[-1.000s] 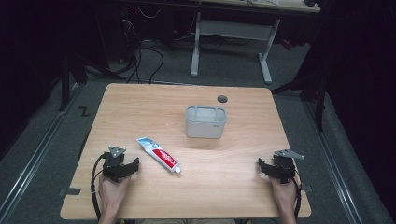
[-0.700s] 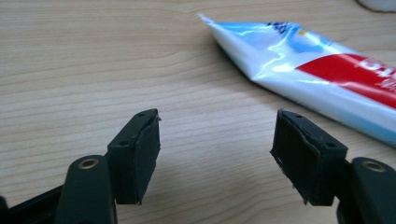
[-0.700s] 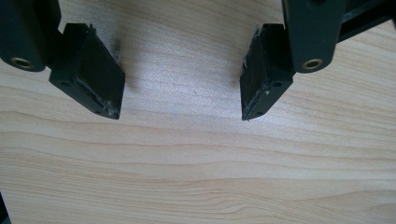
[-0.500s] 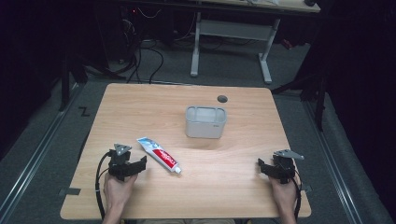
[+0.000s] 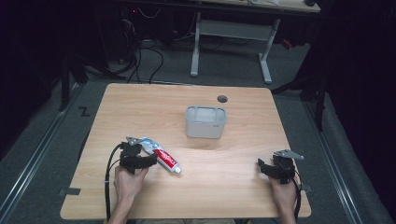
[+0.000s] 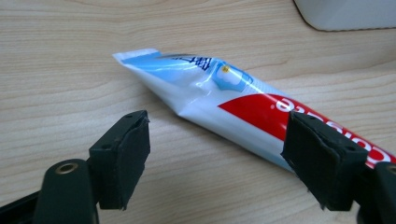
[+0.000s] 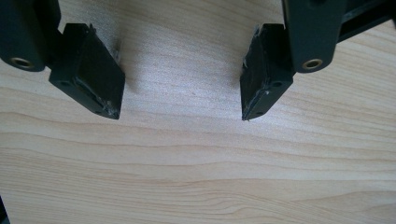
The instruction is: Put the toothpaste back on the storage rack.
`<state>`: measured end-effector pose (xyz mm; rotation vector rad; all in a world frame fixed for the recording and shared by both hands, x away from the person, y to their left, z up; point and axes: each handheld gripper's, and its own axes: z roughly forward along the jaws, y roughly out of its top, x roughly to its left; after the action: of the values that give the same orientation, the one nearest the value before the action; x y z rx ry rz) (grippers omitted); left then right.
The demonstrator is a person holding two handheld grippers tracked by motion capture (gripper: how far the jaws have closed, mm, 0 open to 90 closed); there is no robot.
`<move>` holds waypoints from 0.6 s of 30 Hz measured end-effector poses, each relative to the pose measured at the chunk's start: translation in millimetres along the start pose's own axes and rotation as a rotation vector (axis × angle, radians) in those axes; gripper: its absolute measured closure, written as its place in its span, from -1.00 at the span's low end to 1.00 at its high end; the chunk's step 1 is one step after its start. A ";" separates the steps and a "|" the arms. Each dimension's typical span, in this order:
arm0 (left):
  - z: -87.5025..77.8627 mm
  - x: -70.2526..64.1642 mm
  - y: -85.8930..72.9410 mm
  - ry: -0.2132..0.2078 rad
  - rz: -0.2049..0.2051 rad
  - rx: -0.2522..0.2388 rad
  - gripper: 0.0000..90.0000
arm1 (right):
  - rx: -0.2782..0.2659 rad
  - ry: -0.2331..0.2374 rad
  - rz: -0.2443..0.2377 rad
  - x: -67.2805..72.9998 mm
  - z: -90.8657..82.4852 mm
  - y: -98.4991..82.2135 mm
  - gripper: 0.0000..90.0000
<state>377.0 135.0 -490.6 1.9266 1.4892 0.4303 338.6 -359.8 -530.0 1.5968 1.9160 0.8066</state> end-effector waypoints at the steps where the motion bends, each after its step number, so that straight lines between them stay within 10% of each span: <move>1: 1.3 -1.0 2.3 -0.003 -0.006 0.009 -0.49 | 0.000 0.000 0.000 0.0 0.0 0.0 -0.31; 18: 23.2 -8.9 23.3 -0.033 -0.074 0.127 -0.55 | -0.002 -0.001 0.002 0.5 -0.4 -0.5 -0.31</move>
<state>405.6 116.5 -490.7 1.9589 1.5946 0.2751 337.9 -359.4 -530.1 1.5979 1.9125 0.8082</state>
